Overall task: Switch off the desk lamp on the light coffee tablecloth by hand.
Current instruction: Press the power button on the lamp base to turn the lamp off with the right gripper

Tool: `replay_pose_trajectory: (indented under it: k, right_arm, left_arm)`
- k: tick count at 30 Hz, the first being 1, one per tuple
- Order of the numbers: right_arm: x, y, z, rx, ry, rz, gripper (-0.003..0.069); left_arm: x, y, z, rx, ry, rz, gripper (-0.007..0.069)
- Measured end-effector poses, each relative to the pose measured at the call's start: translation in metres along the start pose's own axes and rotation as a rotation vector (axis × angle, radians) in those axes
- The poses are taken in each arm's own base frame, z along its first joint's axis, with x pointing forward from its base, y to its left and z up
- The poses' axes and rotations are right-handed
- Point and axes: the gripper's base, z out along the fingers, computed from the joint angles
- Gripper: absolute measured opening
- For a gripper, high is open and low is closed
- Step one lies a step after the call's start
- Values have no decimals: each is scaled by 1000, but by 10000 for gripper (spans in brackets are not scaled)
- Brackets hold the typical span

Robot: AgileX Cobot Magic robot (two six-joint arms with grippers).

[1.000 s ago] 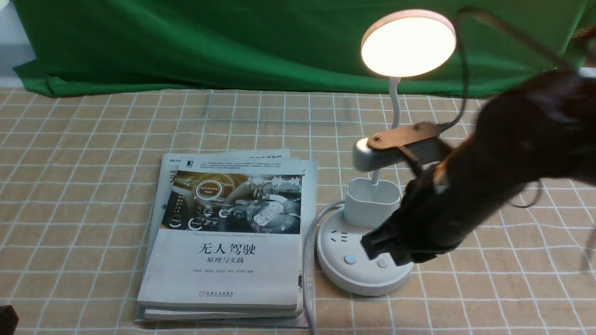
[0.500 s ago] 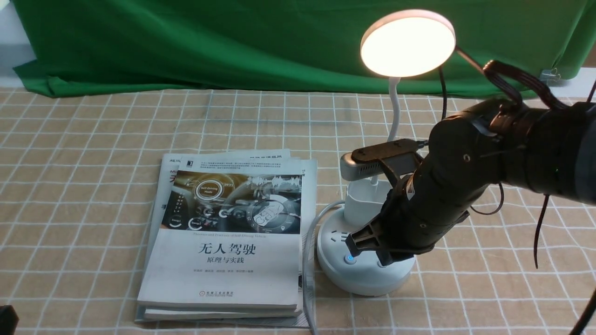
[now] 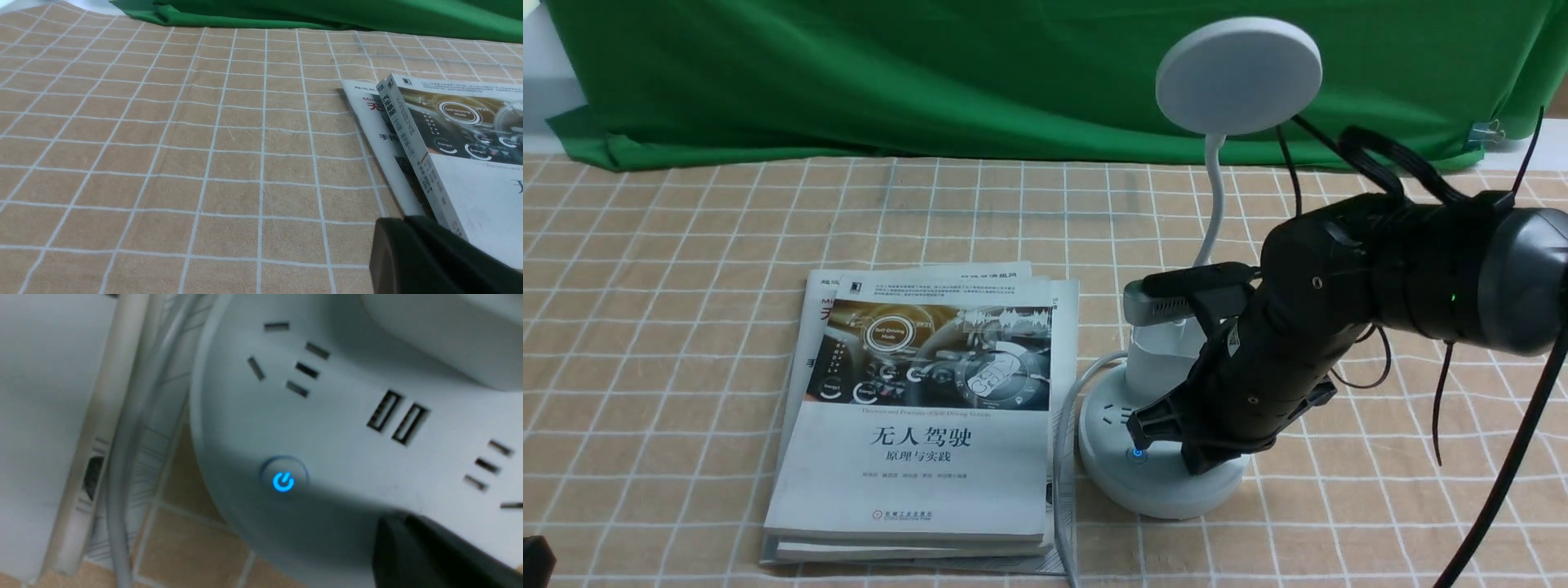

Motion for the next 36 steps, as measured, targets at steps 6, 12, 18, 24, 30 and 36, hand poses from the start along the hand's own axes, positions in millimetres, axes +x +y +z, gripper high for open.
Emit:
replay_pose_trajectory:
  k: [6,12,18,24,30,36]
  right_arm:
    - [0,-2,-8,1,-27,0,37]
    - [-1,-2,-20,-5,-73,-3,37]
    - [-2,-3,0,5,-21,-1,38]
    - [-4,-2,2,5,-25,-2,38]
    - [-2,-2,-8,1,-48,-5,39]
    - [0,5,-33,-14,-115,-25,39]
  left_arm:
    - [0,0,0,0,0,0,5]
    - [0,0,0,0,0,0,5]
    - [0,0,0,0,0,0,5]
    - [0,0,0,0,0,0,5]
    - [0,0,0,0,0,0,5]
    - [0,0,0,0,0,0,5]
